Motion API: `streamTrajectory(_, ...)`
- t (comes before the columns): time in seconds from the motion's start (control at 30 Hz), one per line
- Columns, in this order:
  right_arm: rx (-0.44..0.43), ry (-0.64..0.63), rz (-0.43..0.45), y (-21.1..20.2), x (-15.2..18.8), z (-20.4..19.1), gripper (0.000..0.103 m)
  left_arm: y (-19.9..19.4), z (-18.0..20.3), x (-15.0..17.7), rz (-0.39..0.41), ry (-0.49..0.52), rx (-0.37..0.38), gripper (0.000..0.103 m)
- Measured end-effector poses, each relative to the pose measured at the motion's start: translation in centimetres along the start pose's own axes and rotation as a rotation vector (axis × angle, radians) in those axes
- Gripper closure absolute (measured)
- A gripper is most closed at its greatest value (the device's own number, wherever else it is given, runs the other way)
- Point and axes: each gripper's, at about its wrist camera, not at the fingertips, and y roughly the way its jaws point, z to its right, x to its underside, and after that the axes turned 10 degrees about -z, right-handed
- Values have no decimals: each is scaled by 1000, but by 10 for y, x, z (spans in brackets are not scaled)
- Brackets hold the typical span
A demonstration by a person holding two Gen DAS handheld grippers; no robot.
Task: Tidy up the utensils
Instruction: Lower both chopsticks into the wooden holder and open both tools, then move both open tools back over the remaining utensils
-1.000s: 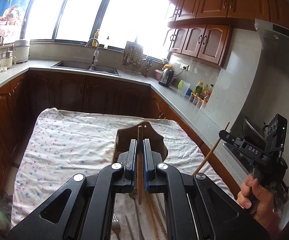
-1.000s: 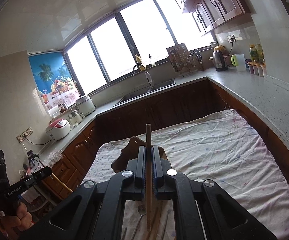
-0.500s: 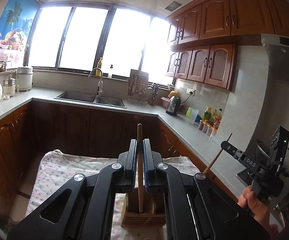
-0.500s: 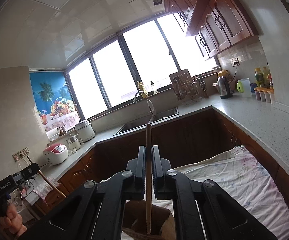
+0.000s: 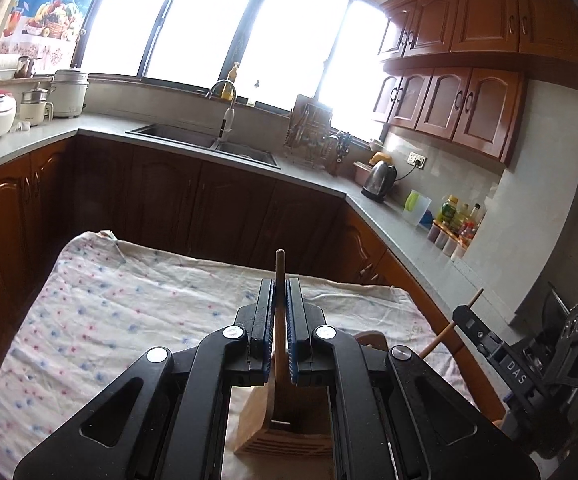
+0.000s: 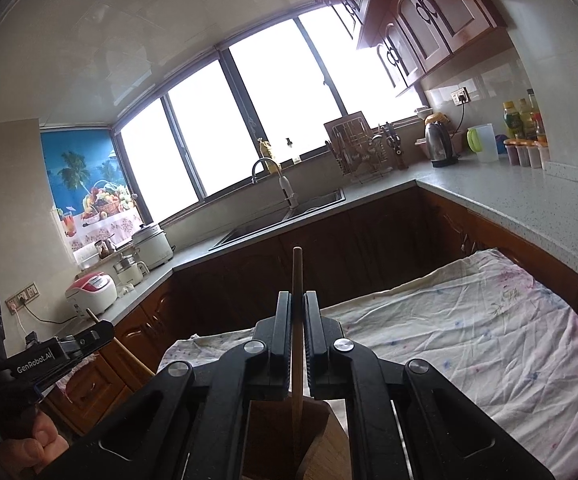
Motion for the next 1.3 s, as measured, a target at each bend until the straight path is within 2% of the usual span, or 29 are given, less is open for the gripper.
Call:
streamTrajectory(0.1,7,18,-35,8,6,7,97,8,-1,6,-10,0,-6,98)
streamTrajectory(0.53,-5,44,-82,11,2,16,97,9,-1,1,-38,1,-17,97)
streamTrajectory(0.57,-3,45,-85,11,2,16,96,8,-1,1,-41,3,-17,94)
streamTrajectory(0.63,-15,55,-90,10,1,18,92,6,-2,3,-46,2,-34,70)
streamTrajectory(0.67,-21,63,-94,8,1,19,86,3,-3,4,-39,-3,-49,45)
streamTrajectory(0.7,-23,70,-97,6,0,19,80,-2,-4,6,-22,-3,-54,39)
streamTrajectory(0.77,-37,81,-91,0,0,21,39,-9,-5,10,-19,7,-59,36)
streamTrajectory(0.8,-40,84,-81,-5,1,22,35,-12,-6,12,-24,7,-63,33)
streamTrajectory(0.9,-47,80,-66,-19,1,20,31,-23,-11,18,-33,-4,-63,27)
streamTrajectory(0.97,-61,86,-62,-29,3,20,17,-32,-14,24,-35,-14,-68,25)
streamTrajectory(1.0,-64,89,-56,-35,4,20,16,-36,-15,27,-37,-18,-67,24)
streamTrajectory(1.17,-66,77,-60,-60,17,19,9,-59,-14,49,-51,-32,-68,19)
streamTrajectory(1.3,-61,66,-79,-80,33,18,9,-75,-10,70,-67,-30,-68,17)
